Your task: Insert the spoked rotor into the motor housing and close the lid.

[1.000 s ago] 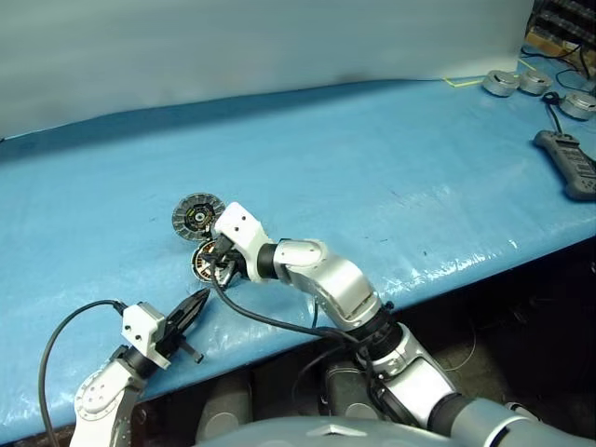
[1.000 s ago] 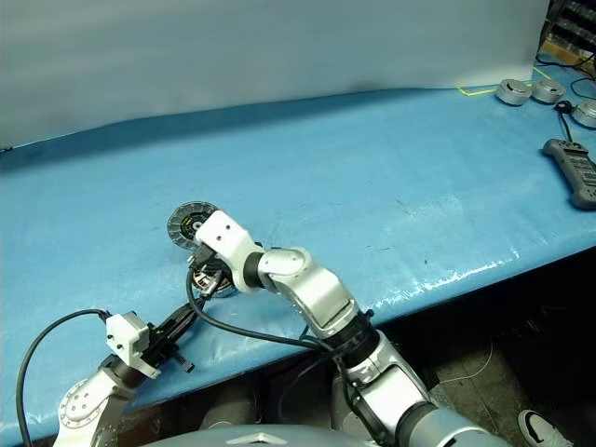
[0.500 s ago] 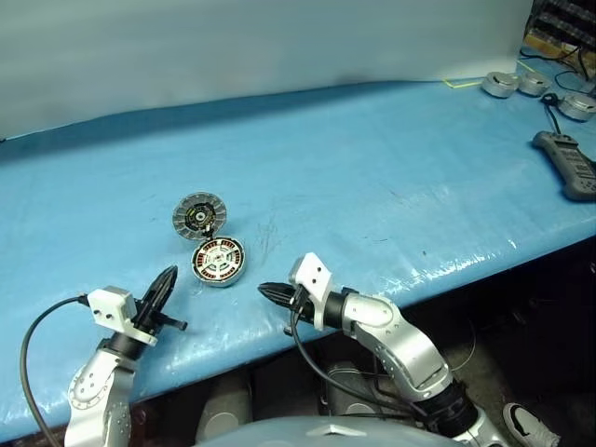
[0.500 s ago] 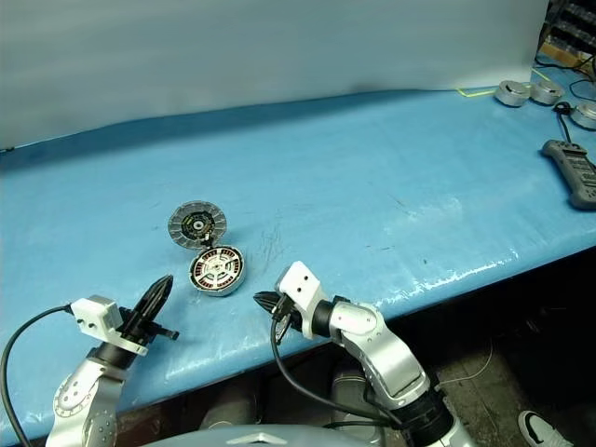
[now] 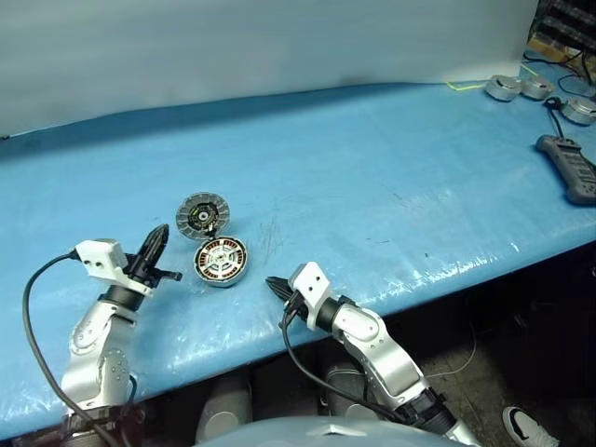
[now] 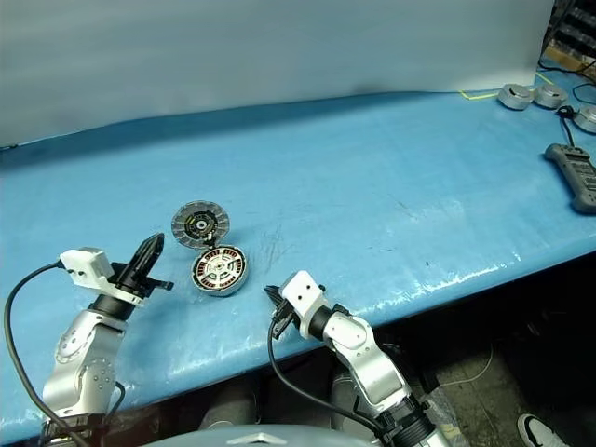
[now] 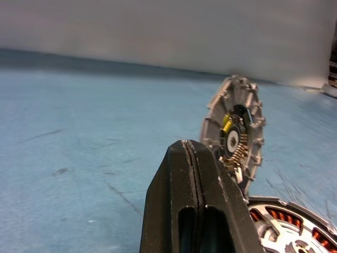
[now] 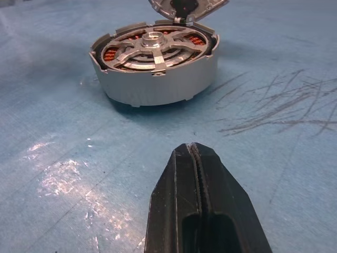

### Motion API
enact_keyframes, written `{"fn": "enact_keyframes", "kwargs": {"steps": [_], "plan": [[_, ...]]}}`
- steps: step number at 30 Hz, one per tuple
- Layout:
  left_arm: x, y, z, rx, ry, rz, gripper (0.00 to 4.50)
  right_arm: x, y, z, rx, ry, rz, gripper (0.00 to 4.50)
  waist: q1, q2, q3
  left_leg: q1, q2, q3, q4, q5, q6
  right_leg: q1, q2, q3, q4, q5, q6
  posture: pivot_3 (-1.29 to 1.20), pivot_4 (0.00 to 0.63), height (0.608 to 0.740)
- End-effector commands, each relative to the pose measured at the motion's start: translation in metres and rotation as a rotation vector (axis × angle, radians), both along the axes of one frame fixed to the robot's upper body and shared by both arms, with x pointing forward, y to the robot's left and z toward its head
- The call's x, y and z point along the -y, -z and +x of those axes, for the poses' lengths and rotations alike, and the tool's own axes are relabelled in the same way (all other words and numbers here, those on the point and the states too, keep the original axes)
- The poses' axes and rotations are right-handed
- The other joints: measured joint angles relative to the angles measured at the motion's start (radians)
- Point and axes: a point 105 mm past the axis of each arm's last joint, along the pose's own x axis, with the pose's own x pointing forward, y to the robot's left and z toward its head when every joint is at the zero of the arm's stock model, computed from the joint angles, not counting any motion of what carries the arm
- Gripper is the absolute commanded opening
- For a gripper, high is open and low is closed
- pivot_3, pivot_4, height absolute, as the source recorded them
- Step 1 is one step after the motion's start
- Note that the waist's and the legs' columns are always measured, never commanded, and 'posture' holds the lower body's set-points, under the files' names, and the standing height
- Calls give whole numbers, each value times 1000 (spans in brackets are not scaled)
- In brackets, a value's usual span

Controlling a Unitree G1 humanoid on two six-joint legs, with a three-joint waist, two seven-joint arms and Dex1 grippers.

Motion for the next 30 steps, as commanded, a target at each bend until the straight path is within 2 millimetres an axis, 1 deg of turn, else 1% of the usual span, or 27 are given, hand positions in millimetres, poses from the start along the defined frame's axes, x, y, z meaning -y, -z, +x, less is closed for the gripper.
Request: {"fn": "enact_keyframes", "kwargs": {"steps": [1,5,9,12,14,16,19,23,30], "plan": [[-8,-9,17,3,-44,1,0,-10,-12,-3,26,-50,68,39,7,-1,0,0,0,-1,1,0,0,0,0,0,0,0,0,0,150,740],[-8,-14,36,1,-4,-6,0,-14,-13,-3,24,-75,76,39,8,-1,-1,0,0,-1,2,0,0,2,0,0,0,1,1,0,150,740],[6,-24,60,-35,191,-105,0,-19,-14,-4,2,-97,121,39,8,-1,0,-1,-1,-2,1,0,0,1,1,-1,0,1,1,0,150,740],[12,-26,71,-70,277,-115,0,-21,-12,-3,-4,-96,125,39,5,-1,0,0,-1,-3,1,0,0,1,2,-1,0,1,1,0,150,740],[21,-29,75,-101,378,-127,0,-22,-11,-2,-4,-90,126,39,2,-1,0,0,-1,-3,1,0,0,1,2,0,0,1,2,0,150,740],[31,-29,75,-140,475,-128,0,-22,-11,-2,-5,-82,129,39,1,-1,0,-1,-1,-3,1,0,0,1,2,0,0,3,4,0,150,740],[43,-27,71,-223,619,-114,0,-22,-10,-1,-12,-65,131,39,0,-2,0,-1,-1,-3,0,0,0,1,2,-1,0,3,4,0,150,740],[48,-22,66,-313,716,-104,0,-22,-10,-1,-13,-57,133,39,-1,-1,0,0,-1,-3,0,0,0,1,2,0,0,2,3,0,150,740],[56,-11,53,-459,877,-1,0,-24,-10,-2,-15,-57,136,39,-2,-1,0,-1,0,-4,0,0,0,1,2,0,0,2,3,0,150,740]]}}
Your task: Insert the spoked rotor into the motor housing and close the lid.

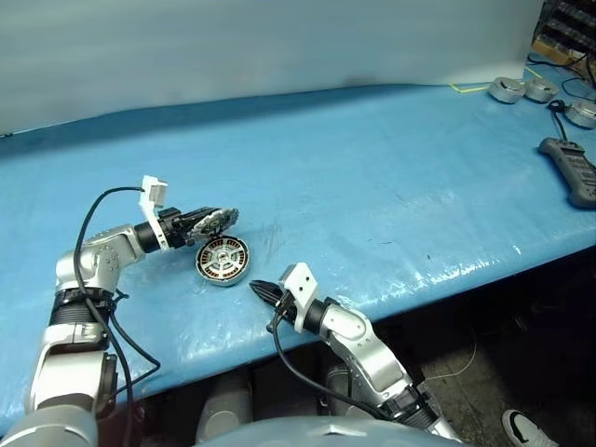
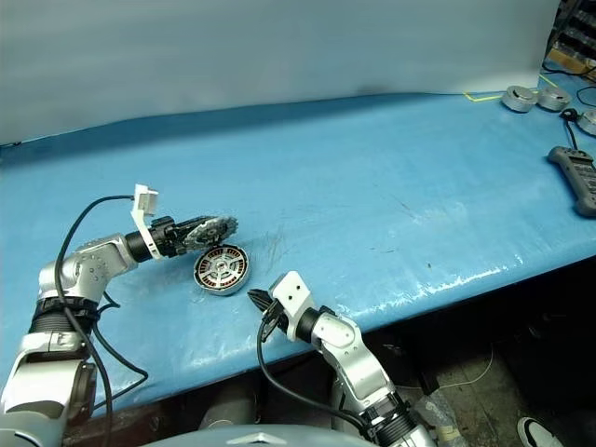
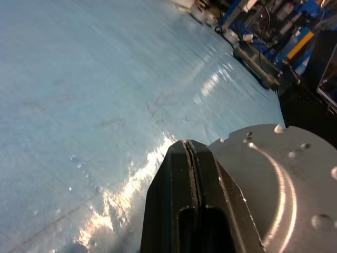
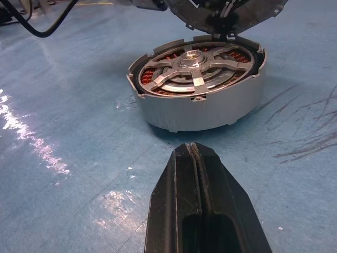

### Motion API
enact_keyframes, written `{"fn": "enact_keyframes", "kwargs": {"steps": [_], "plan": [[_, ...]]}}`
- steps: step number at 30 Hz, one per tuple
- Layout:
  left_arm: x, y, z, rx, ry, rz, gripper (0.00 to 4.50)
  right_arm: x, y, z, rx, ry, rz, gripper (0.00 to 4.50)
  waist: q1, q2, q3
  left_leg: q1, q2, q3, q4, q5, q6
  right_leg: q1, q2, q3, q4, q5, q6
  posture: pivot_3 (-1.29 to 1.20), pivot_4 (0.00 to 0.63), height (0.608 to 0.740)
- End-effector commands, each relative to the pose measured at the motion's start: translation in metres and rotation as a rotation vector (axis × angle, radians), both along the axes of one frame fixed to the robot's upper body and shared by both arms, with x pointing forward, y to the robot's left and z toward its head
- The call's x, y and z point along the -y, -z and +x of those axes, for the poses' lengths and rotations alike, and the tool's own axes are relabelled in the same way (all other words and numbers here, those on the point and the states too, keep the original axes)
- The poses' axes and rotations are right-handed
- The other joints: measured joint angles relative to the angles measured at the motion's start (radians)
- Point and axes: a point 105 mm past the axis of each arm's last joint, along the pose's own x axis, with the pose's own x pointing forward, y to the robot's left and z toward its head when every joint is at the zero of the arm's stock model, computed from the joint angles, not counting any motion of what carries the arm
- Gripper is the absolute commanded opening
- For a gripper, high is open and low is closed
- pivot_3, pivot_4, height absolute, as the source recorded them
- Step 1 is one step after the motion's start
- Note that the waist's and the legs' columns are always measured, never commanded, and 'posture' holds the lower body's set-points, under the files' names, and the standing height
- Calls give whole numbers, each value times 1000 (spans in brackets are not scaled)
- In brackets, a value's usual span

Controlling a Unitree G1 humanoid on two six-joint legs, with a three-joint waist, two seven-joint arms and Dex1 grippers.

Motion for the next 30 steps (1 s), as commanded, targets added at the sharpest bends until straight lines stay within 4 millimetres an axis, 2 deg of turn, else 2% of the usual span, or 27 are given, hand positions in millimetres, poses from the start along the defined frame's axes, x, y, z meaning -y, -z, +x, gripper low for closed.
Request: {"fn": "enact_keyframes", "kwargs": {"steps": [1,8,13,15,20,24,27,30], "plan": [[5,-7,-4,2,108,61,0,-4,-12,1,38,1,38,39,0,0,0,0,0,0,0,0,0,0,0,0,0,-1,-1,0,150,740],[7,-3,-11,21,219,200,0,-4,-12,2,40,7,36,39,0,0,0,0,0,0,0,0,0,0,0,0,0,-2,-3,0,150,740],[4,10,-21,76,296,375,0,-1,-13,5,52,40,28,39,0,0,0,0,0,0,0,0,0,0,0,0,0,-2,-3,0,150,740],[4,7,-22,111,287,385,0,2,-14,7,69,57,15,39,0,0,0,0,0,0,-1,0,0,0,0,1,0,-2,-3,0,150,740],[6,-7,-23,226,214,367,0,21,-26,19,101,146,0,39,2,1,0,0,0,1,0,0,0,-1,0,1,0,-2,-3,0,150,740],[8,-22,-24,377,57,332,0,40,-46,29,114,191,6,39,4,1,0,0,0,1,0,0,0,-1,0,1,1,-2,-3,0,150,740],[9,-24,-32,496,-109,293,0,51,-62,36,135,175,-33,39,5,1,1,0,0,1,0,0,0,-1,-1,2,0,-1,-3,0,150,740],[9,-21,-42,545,-232,257,0,56,-69,42,133,170,-92,39,10,1,0,0,0,2,0,0,0,0,-1,2,0,-1,-2,0,150,740]]}}
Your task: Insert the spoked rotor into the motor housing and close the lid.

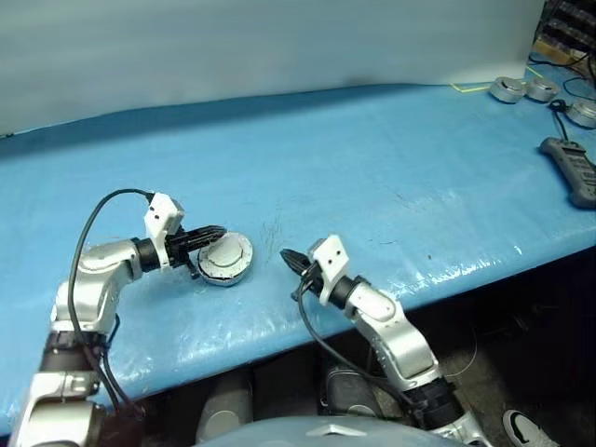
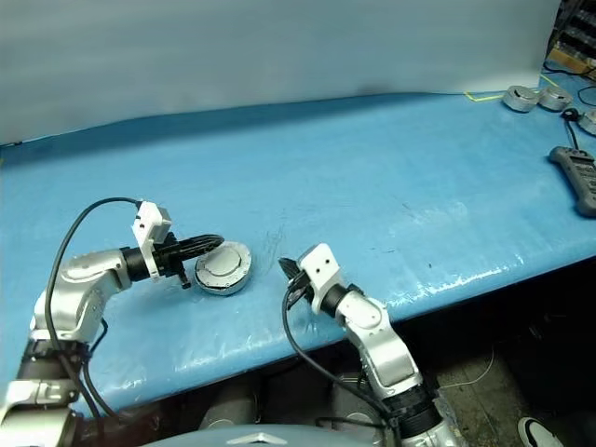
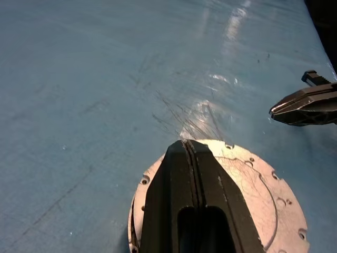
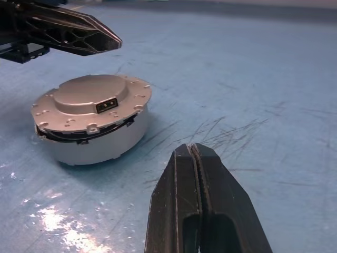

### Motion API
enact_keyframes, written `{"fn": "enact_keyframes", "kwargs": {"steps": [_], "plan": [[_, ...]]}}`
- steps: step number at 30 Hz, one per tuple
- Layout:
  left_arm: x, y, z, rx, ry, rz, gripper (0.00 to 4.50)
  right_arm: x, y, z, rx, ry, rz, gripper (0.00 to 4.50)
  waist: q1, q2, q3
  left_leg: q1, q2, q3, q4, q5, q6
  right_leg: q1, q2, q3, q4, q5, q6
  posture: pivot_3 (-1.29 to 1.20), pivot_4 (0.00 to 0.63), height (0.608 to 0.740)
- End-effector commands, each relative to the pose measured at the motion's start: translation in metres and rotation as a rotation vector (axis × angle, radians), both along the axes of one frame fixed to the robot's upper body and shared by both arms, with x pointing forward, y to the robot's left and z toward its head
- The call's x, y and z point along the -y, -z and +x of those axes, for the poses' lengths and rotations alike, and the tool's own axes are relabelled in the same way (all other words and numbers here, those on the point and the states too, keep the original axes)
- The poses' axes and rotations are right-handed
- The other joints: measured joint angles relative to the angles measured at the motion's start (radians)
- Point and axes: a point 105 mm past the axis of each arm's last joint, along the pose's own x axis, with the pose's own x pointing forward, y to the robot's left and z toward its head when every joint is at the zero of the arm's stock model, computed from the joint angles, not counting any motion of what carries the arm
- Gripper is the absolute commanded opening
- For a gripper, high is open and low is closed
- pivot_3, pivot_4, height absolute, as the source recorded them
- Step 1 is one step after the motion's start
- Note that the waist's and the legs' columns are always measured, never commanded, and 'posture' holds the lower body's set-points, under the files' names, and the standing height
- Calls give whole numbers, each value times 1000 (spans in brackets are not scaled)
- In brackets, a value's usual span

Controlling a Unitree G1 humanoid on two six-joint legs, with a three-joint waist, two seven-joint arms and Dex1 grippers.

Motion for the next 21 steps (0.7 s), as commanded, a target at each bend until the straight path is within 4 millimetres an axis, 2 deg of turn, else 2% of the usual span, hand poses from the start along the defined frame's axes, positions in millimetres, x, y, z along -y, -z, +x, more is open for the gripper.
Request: {"fn": "enact_keyframes", "kwargs": {"steps": [1,4,7,12,16,19,21], "plan": [[-7,-18,-6,174,-146,-21,0,1,-19,4,27,-19,-28,39,1,0,0,0,0,0,0,0,0,0,0,0,0,0,0,0,150,740],[-12,-16,-21,268,-312,-113,0,0,-34,10,69,-37,-63,39,3,0,0,0,0,1,0,0,0,0,-1,0,0,0,0,0,150,740],[-15,-11,-37,305,-407,-166,0,-5,-47,16,101,-64,-76,39,3,0,0,0,-1,1,1,0,0,1,-2,1,-1,1,1,0,150,740],[-19,-3,-51,327,-506,-172,0,-13,-55,21,114,-102,-89,39,5,0,0,0,-2,1,2,0,0,1,-2,0,-1,1,1,0,150,740],[-14,9,-65,321,-536,-167,0,-29,-57,17,94,-184,-83,39,0,0,0,0,-2,2,2,0,0,1,-2,1,-1,1,1,0,150,740],[-5,24,-76,286,-516,-185,0,-43,-52,11,58,-263,-101,604,-1,0,0,0,-2,2,2,0,0,1,-2,1,-1,1,1,0,150,740],[-1,35,-82,257,-503,-176,0,-53,-46,6,32,-319,-127,1216,-1,0,0,0,-2,2,2,0,0,1,-2,1,-1,0,1,0,150,740]]}}
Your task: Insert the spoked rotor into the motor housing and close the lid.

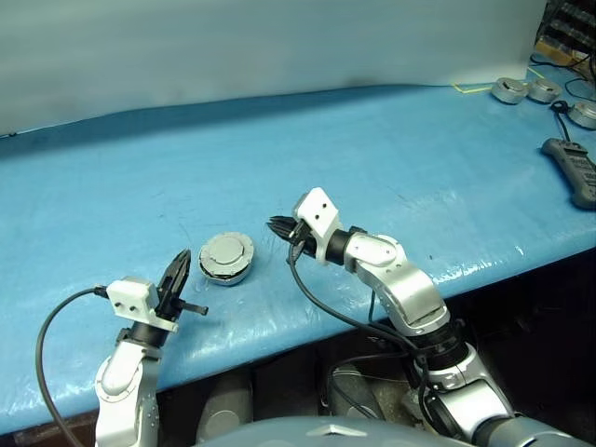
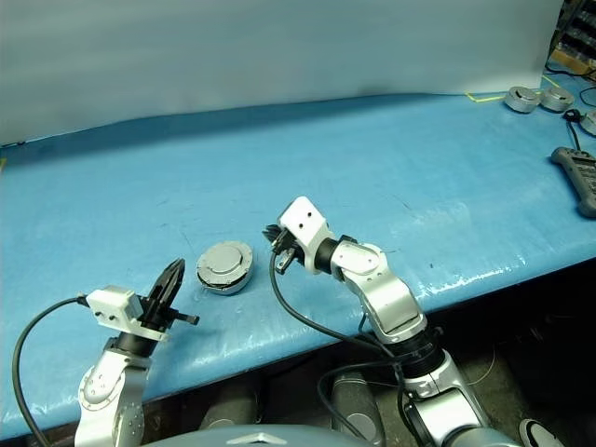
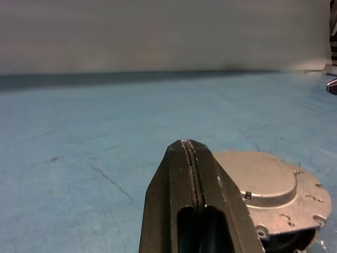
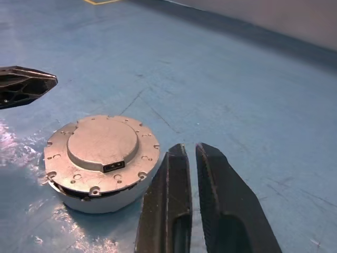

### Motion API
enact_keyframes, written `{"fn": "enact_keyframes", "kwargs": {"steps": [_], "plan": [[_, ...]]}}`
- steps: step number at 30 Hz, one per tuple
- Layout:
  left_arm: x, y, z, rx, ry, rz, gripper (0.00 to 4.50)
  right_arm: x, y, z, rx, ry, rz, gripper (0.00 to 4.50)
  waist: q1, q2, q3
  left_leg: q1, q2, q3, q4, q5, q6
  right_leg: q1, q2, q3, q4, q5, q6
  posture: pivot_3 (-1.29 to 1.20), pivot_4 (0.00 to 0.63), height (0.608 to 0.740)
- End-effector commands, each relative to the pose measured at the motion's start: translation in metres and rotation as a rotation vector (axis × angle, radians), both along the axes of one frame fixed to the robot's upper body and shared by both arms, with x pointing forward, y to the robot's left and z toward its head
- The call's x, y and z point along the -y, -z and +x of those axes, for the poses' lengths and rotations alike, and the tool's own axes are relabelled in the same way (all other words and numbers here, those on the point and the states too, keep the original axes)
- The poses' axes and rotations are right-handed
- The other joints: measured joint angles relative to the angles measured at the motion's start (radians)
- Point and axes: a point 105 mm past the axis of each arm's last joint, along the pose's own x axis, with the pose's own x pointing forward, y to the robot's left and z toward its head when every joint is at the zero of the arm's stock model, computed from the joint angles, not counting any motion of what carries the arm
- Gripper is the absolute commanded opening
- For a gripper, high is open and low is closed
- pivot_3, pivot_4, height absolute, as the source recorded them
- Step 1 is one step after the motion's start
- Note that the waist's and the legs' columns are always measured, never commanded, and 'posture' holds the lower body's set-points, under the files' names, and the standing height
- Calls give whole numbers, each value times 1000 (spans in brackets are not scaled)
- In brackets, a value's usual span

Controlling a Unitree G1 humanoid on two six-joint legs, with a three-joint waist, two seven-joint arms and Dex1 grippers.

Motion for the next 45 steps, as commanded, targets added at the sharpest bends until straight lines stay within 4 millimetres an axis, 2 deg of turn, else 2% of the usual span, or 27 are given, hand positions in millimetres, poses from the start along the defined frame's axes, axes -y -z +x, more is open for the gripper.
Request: {"fn": "enact_keyframes", "kwargs": {"steps": [1,4,10,18,27,33,36,38,39,45], "plan": [[9,8,-8,1,26,12,0,-19,1,-10,-22,-106,-17,1551,0,0,0,0,0,0,0,0,0,0,0,0,0,0,0,0,150,740],[15,24,-16,-33,52,51,0,-31,10,-13,-31,-154,-56,2578,0,0,0,0,0,0,0,0,0,0,0,0,0,0,0,0,150,740],[20,36,-22,-49,70,80,0,-46,21,-8,-31,-172,-111,4490,0,0,0,-1,0,0,0,0,0,-1,0,0,0,0,0,0,150,740],[15,36,-23,-20,47,129,0,-56,20,5,-24,-158,-118,4490,-1,1,0,-1,0,0,0,0,0,-1,0,-1,0,0,0,0,150,740],[12,40,-26,-24,42,140,0,-69,32,-9,-115,-245,-99,4490,-2,1,0,-1,0,0,-1,0,0,-2,0,-1,0,0,0,0,150,740],[10,40,-28,-28,34,139,0,-74,37,-8,-168,-234,-71,4490,-6,1,0,-1,1,0,-1,0,0,-2,0,-1,0,0,-1,0,150,740],[10,40,-29,-31,30,134,0,-72,39,-3,-181,-205,-62,3918,-7,1,1,-1,1,0,-1,0,0,-2,0,-1,0,0,-1,0,150,740],[10,40,-30,-34,30,131,0,-72,38,-2,-185,-199,-57,3239,-7,1,1,-1,1,0,-1,0,0,-2,0,-1,0,-1,-1,0,150,740],[10,41,-30,-35,31,131,0,-71,38,-2,-184,-197,-57,3059,-8,1,1,-1,1,0,-1,0,0,-2,0,-1,0,-1,-1,0,150,740],[10,41,-30,-33,28,127,0,-70,39,-1,-152,-183,-69,3061,-8,1,1,-1,1,0,-2,0,0,-2,0,-1,1,-1,-1,0,150,740]]}}
